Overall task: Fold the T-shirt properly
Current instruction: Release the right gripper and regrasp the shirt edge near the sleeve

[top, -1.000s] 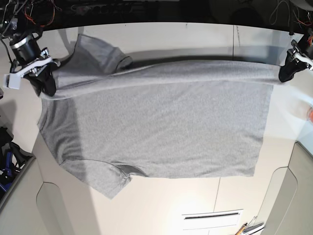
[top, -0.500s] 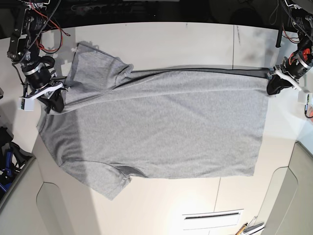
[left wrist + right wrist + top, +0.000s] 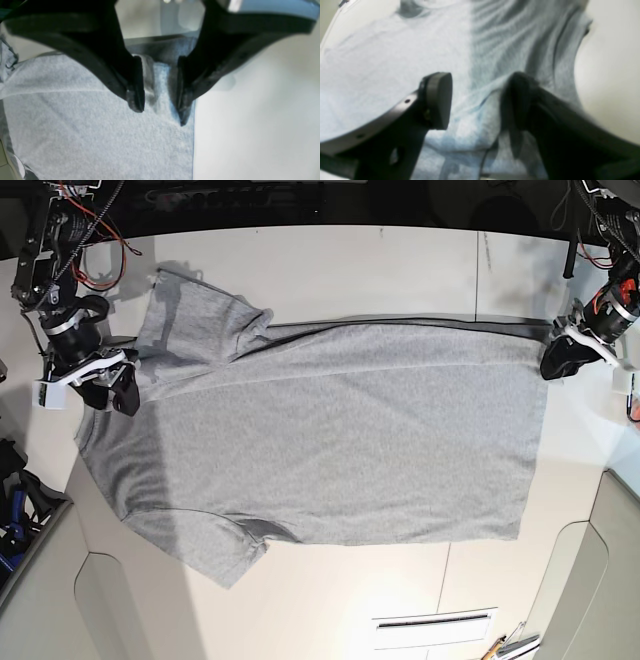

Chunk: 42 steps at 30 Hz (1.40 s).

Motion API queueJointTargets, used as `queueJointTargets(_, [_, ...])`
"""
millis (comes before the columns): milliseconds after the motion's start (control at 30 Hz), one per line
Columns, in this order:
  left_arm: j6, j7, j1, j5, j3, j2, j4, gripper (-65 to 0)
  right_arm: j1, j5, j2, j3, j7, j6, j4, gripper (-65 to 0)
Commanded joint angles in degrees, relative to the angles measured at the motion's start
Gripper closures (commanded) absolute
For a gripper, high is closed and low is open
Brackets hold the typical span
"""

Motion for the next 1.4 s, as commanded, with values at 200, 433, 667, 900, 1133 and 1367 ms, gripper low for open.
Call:
queueJointTargets(200, [-0.7,-0.94,-0.13,-1.66,-0.52,-0.92,0.81,-23.5,-5.14,4.96,0.85,5.7,-8.26,0.48,12.66,-37.1])
queueJointTargets(433, [-1.09,-0.83,-0.13,-1.68,-0.52,-0.61,0.81,-23.5,-18.45,8.5,-0.2,5.66,-8.2,0.48,15.43,-37.1])
queueJointTargets(667, [-1.09,-0.81,-0.15,-2.54,-0.52,-0.59,0.81,-23.5,-19.15,12.02,-3.67,4.07,-7.52,0.48,9.07,-37.1])
queueJointTargets(900, [-1.09,-0.76,-0.13,-2.47,-0.52,-0.61,0.81,-23.5,-16.68,12.0,-3.93,-2.27,-7.56,0.63,4.35,-34.5])
queueJointTargets(1133, [-1.09,-0.74,-0.13,-2.49,-0.52,-0.61,0.81,-23.5,-16.48,18.08,-3.96,-4.63,-7.8,8.24,6.12,0.0])
queueJointTargets(1367, [-1.09,-0.76,-0.13,-2.51,-0.52,-0.61,0.81,-23.5,-8.96,14.67,-3.96,-5.01,-7.28,8.22,7.96,0.0])
